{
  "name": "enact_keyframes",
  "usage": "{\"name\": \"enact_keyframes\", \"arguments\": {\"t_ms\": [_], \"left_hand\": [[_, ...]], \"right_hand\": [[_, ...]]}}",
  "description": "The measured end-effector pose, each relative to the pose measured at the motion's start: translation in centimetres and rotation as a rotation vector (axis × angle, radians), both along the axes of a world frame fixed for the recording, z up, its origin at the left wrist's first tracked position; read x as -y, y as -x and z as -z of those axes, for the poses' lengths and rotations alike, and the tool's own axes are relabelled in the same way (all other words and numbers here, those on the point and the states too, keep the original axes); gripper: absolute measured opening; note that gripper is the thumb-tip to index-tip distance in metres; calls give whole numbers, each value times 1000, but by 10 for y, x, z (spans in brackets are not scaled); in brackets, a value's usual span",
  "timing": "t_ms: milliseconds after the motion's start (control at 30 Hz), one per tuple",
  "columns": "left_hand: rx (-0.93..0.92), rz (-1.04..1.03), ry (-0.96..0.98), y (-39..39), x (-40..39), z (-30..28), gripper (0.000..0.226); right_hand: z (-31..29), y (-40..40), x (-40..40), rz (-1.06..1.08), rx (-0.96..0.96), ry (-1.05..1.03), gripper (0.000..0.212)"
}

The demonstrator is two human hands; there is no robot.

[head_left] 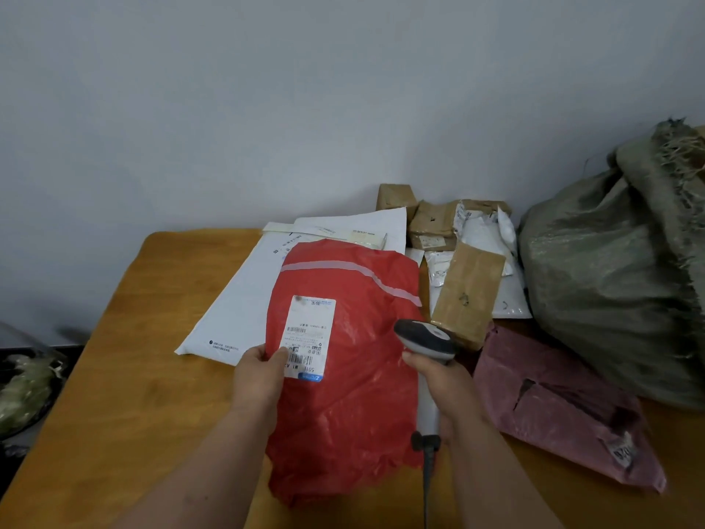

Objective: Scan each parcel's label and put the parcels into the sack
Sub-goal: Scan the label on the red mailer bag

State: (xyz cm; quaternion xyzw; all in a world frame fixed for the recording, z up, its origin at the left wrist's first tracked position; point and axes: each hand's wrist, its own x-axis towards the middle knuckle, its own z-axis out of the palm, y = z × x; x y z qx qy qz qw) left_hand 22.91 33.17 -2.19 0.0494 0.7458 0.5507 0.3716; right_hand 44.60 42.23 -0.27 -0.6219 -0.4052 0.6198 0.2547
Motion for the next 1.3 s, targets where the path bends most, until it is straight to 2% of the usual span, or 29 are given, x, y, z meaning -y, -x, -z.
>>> {"name": "enact_keyframes", "arguments": {"t_ms": [133, 233, 400, 567, 733, 867, 1100, 1300], "left_hand": [[18, -76, 26, -10, -15, -4, 12], [78, -113, 13, -19, -25, -9, 24], [187, -108, -75, -34, -33, -19, 17], [154, -159, -237, -53, -30, -43, 14], [90, -119, -406, -63, -18, -81, 17], [57, -52, -499, -74, -1, -108, 11], [-88, 148, -569, -124, 10, -154, 49], [-206, 291, -684, -196, -22, -198, 50]], "right_hand": [[10, -5, -22, -40, -124, 189, 38], [15, -6, -32, -91, -221, 307, 37], [7, -9, -43, -159, -317, 334, 39], [-24, -16, -40, -209, -391, 138, 43], [-72, -30, -20, -245, -481, -106, 32], [-104, -45, 11, -212, -492, -268, 42], [-142, -96, 46, -58, -503, -466, 38], [-171, -163, 27, 132, -528, -582, 39]]}}
